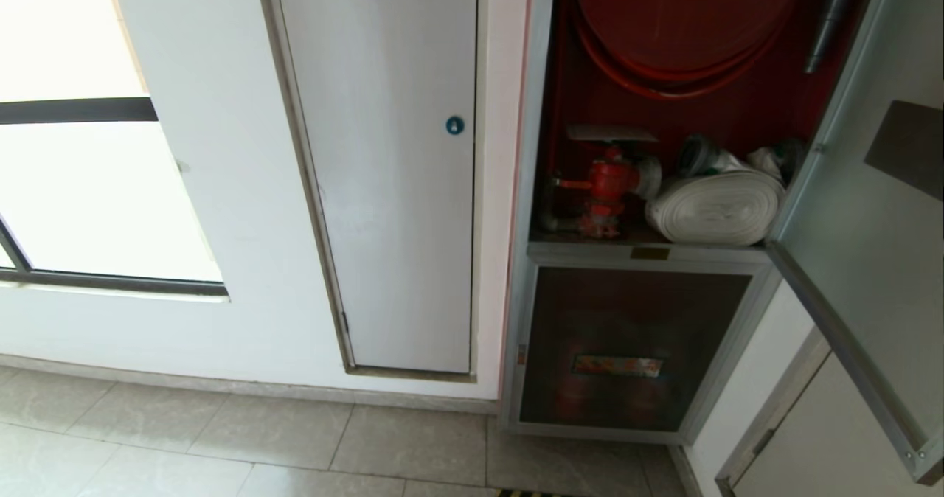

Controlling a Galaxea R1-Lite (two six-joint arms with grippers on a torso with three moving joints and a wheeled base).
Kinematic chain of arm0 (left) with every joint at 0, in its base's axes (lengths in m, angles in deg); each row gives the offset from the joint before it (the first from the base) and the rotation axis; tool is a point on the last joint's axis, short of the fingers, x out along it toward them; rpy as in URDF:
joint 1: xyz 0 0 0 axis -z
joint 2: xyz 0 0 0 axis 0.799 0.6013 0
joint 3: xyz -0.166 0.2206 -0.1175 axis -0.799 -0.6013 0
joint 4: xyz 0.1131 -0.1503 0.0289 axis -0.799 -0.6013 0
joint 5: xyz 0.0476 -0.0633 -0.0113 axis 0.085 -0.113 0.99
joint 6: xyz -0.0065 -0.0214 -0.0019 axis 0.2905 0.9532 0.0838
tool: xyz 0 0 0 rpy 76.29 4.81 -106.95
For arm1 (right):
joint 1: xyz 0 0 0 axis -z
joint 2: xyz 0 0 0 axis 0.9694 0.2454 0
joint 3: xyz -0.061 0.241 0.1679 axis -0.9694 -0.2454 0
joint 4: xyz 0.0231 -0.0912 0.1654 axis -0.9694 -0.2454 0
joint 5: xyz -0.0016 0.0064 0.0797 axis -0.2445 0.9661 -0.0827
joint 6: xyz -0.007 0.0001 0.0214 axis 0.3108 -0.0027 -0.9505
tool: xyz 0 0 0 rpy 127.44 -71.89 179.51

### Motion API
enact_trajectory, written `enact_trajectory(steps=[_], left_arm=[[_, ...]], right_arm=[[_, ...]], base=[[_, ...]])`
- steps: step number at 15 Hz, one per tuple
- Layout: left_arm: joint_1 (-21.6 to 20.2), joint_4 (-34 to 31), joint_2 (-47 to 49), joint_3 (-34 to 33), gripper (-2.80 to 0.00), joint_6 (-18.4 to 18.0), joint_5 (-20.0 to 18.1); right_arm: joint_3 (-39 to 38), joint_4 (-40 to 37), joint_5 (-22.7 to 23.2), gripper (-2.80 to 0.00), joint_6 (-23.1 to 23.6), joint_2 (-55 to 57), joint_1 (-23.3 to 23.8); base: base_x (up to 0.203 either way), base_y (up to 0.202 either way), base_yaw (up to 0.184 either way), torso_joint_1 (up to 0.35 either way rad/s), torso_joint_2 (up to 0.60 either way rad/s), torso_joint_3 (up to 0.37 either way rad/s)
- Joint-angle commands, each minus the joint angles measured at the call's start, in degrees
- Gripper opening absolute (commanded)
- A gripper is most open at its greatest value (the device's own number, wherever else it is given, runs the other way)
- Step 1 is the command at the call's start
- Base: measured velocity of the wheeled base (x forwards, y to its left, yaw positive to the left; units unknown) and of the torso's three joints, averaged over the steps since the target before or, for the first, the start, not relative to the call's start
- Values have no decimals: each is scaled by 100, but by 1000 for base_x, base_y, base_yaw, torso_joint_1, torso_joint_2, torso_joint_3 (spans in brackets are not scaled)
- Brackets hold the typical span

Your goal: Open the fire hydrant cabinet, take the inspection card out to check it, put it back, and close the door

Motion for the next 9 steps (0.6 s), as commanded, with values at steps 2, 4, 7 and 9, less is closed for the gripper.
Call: enact_trajectory(steps=[2, 4, 7, 9], left_arm=[[-1, 4, -1, -79, -280, 2, 0], [-1, 4, -1, -79, -280, 2, 0], [-1, 4, 7, -70, -280, 2, 0], [-1, 4, -1, -70, -280, 2, 0]], right_arm=[[-28, -11, 102, -280, -2, -188, -530], [-18, -174, 104, -280, -2, -262, -932], [18, -498, 108, -280, -7, -387, -1665], [25, -531, 105, -280, -11, -366, -2242]], base=[[0, 0, 0, 0, 0, 0], [0, 0, 0, 0, 0, 0], [0, 0, 0, 0, 0, 0], [0, 0, 0, 0, 0, 0]])
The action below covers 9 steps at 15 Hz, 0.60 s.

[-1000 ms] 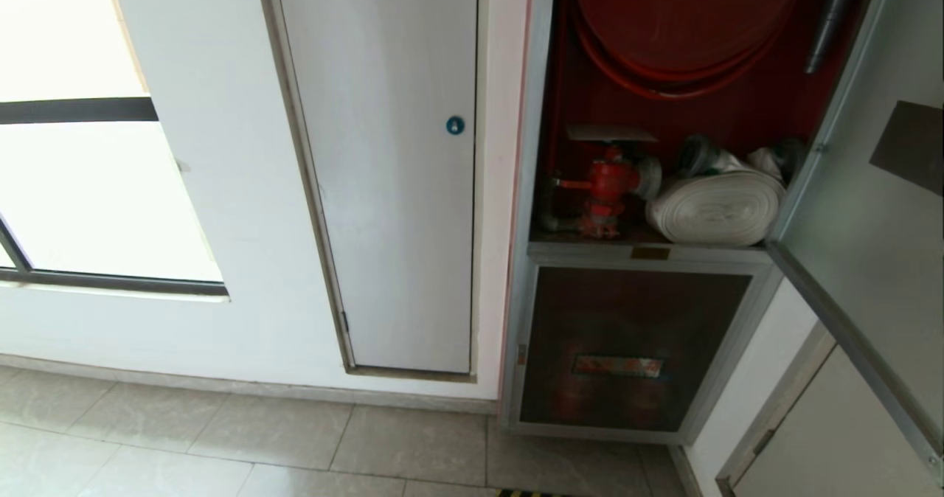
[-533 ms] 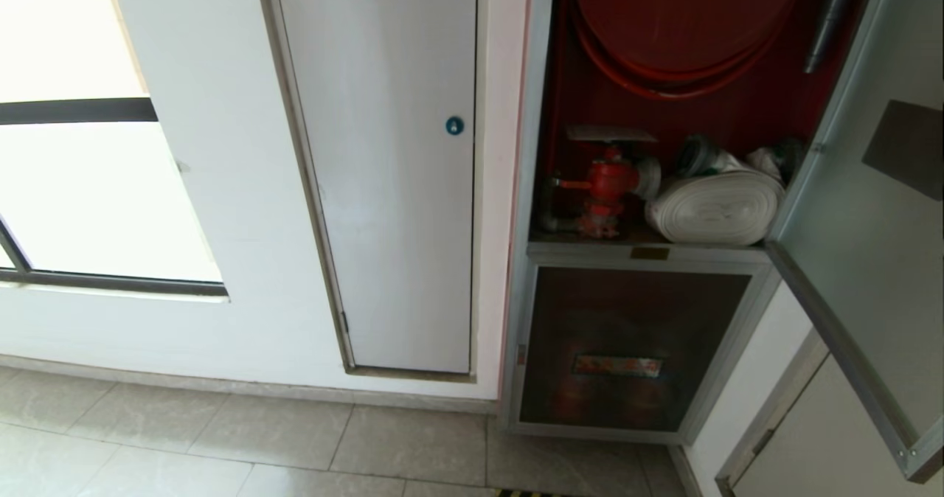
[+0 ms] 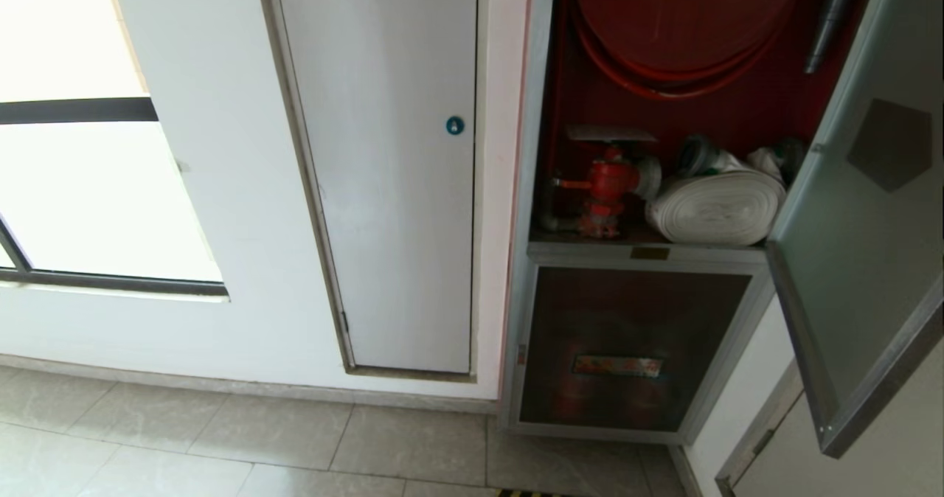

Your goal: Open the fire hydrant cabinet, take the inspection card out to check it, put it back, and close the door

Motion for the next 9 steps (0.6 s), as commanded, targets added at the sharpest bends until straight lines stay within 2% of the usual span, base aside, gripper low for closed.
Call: enact_trajectory(steps=[1, 5, 9], left_arm=[[-1, 5, -1, -70, -280, 2, -3], [-1, 5, -1, -79, -280, 2, -3], [-1, 5, -1, -70, -280, 2, -3]], right_arm=[[9, 11, 4, -280, -7, 4, -593], [142, 17, 4, -280, -40, 477, -1614], [861, 26, 6, -280, -392, 1632, -1941]], base=[[0, 0, 0, 0, 0, 0], [0, 0, 0, 0, 0, 0], [0, 0, 0, 0, 0, 0]])
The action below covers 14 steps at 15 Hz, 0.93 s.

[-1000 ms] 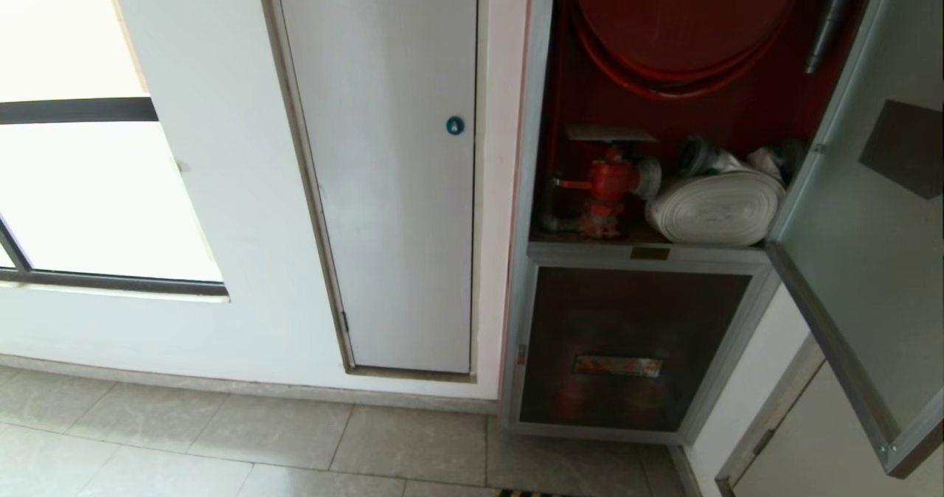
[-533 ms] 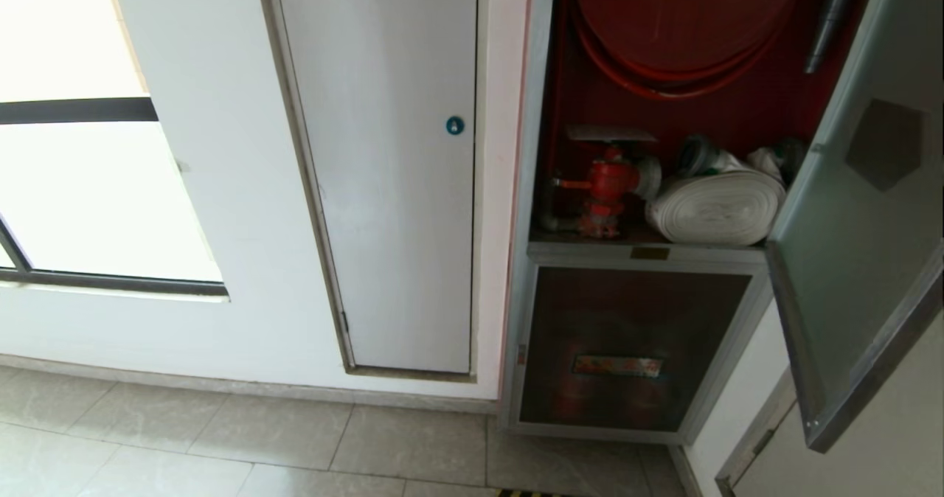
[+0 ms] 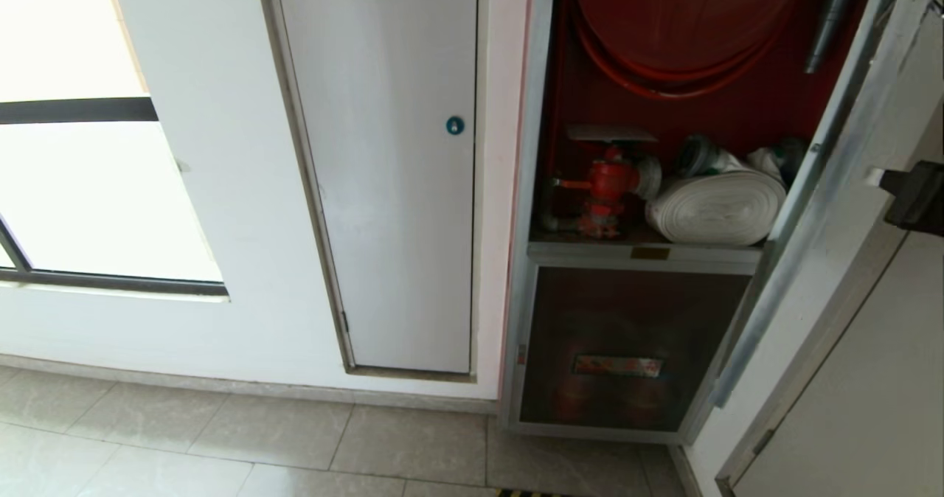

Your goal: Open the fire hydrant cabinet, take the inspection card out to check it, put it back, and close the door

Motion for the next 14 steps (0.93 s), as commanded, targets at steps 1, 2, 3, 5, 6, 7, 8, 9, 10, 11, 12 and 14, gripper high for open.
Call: enact_trajectory(steps=[1, 2, 3, 5, 6, 7, 8, 9, 10, 11, 12, 14], left_arm=[[-1, 2, -1, -76, -280, 0, 0], [-1, 2, 6, -73, -280, 0, 0], [-1, 2, 0, -78, -280, 0, 0], [-1, 2, -1, -78, -280, 0, 0], [-1, 2, -1, -79, -280, 0, 0], [-1, 2, -1, -70, -280, 0, 0], [-1, 2, -1, -70, -280, 0, 0], [-1, 2, 1, -70, -280, 0, 0], [-1, 2, -1, -79, -280, 0, 0], [-1, 2, -1, -74, -280, 0, 0], [-1, 2, -1, -78, -280, 0, 0], [-1, 2, 0, -70, -280, 0, 0]], right_arm=[[577, 19, 10, -280, -276, 1047, -176], [911, 19, 15, -280, -433, 1424, -244], [1247, 19, 23, -280, -575, 1786, -326], [1851, 20, 46, -280, -786, 2386, -504], [2176, 20, 51, -280, -831, 2784, -584], [2577, 20, 51, -280, -861, 3186, -650], [3082, 20, 48, -280, -882, 3615, -715], [3608, 18, 44, -280, -891, 4029, -765], [4175, 12, 34, -280, -895, 4459, -807], [4723, 1, 12, -280, -894, 4876, -843], [5303, -10, -30, -280, -890, 5319, -878], [6092, -6, -125, -280, -860, 6040, -935]], base=[[0, 0, 0, 0, 0, 0], [0, 0, 0, 0, 0, 0], [0, 0, 0, 0, 0, 0], [0, 0, 0, 0, 0, 0], [0, 0, 0, 0, 0, 0], [0, 0, 0, 0, 0, 0], [0, 0, 0, 0, 0, 0], [0, 0, 0, 0, 0, 0], [0, 0, 0, 0, 0, 0], [0, 0, 0, 0, 0, 0], [0, 0, 0, 0, 0, 0], [0, 0, 0, 0, 0, 0]])
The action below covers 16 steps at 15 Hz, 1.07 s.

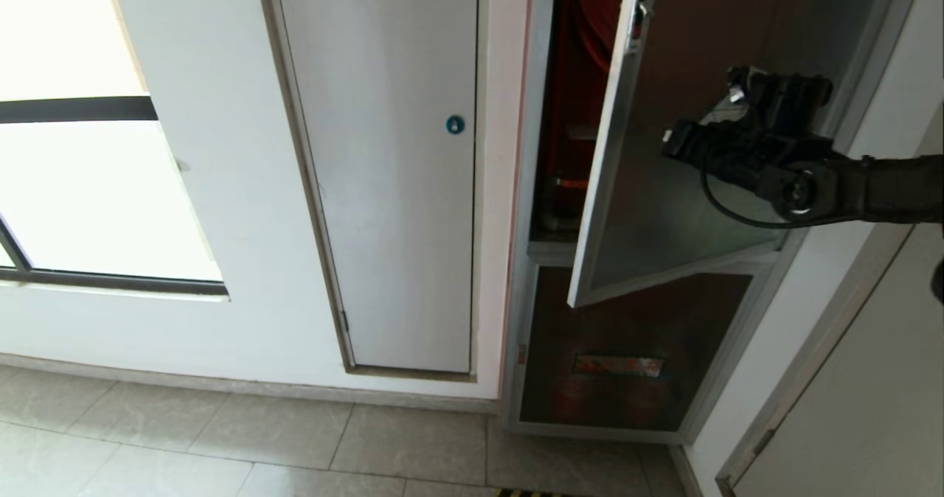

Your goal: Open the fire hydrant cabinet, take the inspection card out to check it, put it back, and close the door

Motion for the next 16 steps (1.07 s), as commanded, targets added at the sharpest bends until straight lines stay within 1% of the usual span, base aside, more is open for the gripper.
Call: enact_trajectory(steps=[1, 5, 7, 9, 12, 14, 16], left_arm=[[-1, 2, -1, -70, -280, 0, -3], [-1, 2, -1, -79, -280, 0, -3], [-1, 2, -1, -79, -280, 0, -3], [-1, 2, 4, -76, -280, 0, -3], [-1, 2, 7, -71, -280, 0, -3], [-1, 2, -1, -71, -280, 0, -3], [-1, 2, -1, -71, -280, 0, -3]], right_arm=[[753, 20, -18, -280, 26, 1066, -100], [596, 31, -30, -280, 8, 905, -161], [195, 27, -39, -280, -9, 456, -155], [-754, 32, -41, -280, -17, -447, -156], [-2493, 123, -32, -280, -18, -1960, -184], [-3613, 257, -23, -280, 6, -3095, -212], [-4543, 330, -29, -280, 43, -4226, -238]], base=[[0, 0, 0, 0, 0, 0], [0, 0, 0, 0, 0, 0], [0, 0, 0, 0, 0, 0], [0, 0, 0, 0, 0, 0], [0, 0, 0, 0, 0, 0], [0, 0, 0, 0, 0, 0], [0, 0, 0, 0, 0, 0]])
